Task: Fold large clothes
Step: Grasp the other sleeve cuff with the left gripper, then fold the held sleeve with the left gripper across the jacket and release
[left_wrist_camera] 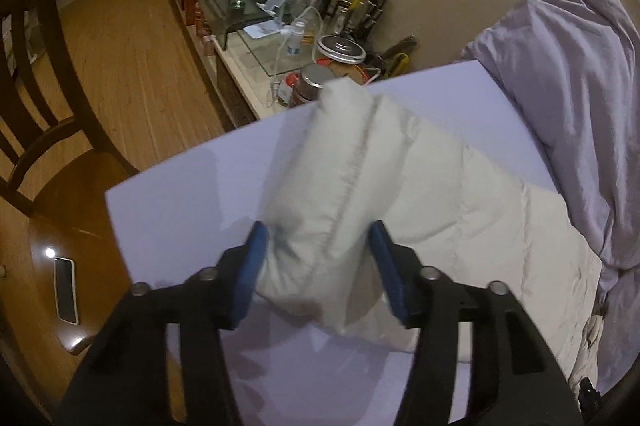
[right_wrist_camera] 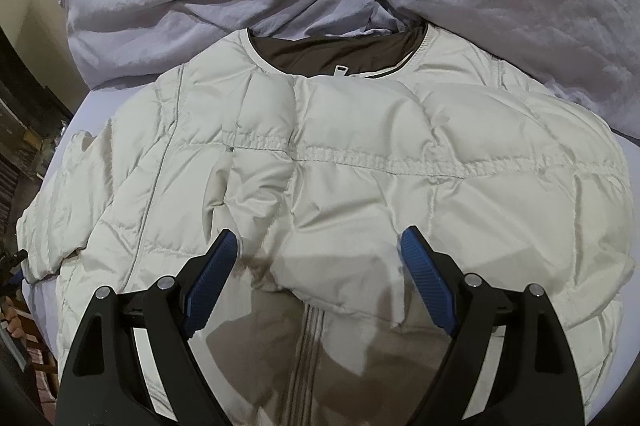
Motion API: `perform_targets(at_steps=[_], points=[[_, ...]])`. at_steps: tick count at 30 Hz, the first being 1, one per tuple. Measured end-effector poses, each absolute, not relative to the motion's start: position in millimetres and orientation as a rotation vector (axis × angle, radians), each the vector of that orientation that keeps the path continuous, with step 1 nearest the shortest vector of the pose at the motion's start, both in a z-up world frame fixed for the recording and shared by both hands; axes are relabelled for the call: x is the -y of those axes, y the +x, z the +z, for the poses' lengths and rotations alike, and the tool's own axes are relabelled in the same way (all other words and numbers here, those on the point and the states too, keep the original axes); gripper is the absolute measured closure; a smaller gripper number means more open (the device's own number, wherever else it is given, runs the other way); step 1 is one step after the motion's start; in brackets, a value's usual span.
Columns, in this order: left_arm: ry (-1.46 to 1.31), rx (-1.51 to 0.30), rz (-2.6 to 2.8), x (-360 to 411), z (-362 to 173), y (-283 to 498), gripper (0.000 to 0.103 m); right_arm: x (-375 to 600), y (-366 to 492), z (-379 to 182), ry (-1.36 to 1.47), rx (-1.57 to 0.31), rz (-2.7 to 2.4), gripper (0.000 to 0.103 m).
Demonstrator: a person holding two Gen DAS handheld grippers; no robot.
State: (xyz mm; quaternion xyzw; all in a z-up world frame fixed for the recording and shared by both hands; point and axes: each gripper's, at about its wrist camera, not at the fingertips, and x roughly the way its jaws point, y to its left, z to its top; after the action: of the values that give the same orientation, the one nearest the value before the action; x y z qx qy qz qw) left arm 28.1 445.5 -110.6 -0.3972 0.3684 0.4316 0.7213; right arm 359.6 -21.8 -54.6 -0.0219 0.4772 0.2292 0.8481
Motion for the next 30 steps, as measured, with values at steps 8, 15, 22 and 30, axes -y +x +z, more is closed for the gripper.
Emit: perform_targets(at_steps=[8, 15, 22, 30], points=[[-0.833, -0.855, 0.971, -438.4, -115.6, 30.5, 0.038, 27.9, 359.9, -54.4, -0.039, -1.013, 0.479, 0.017], [-0.825, -0.821, 0.898, -425.4, -97.3, 54.5, 0.086, 37.6, 356.2, -52.7, -0.02, -1.006, 0.479, 0.017], [-0.748, -0.687, 0.737, -396.3, -29.1, 106.1, 0.088, 68.1, 356.1, -47.7, 0.033, -0.987, 0.444, 0.017], [-0.676, -0.582, 0.436, -327.7, 45.0, 190.4, 0.088, 108.6, 350.3, -45.4, 0.081, -0.975, 0.385, 0.017]])
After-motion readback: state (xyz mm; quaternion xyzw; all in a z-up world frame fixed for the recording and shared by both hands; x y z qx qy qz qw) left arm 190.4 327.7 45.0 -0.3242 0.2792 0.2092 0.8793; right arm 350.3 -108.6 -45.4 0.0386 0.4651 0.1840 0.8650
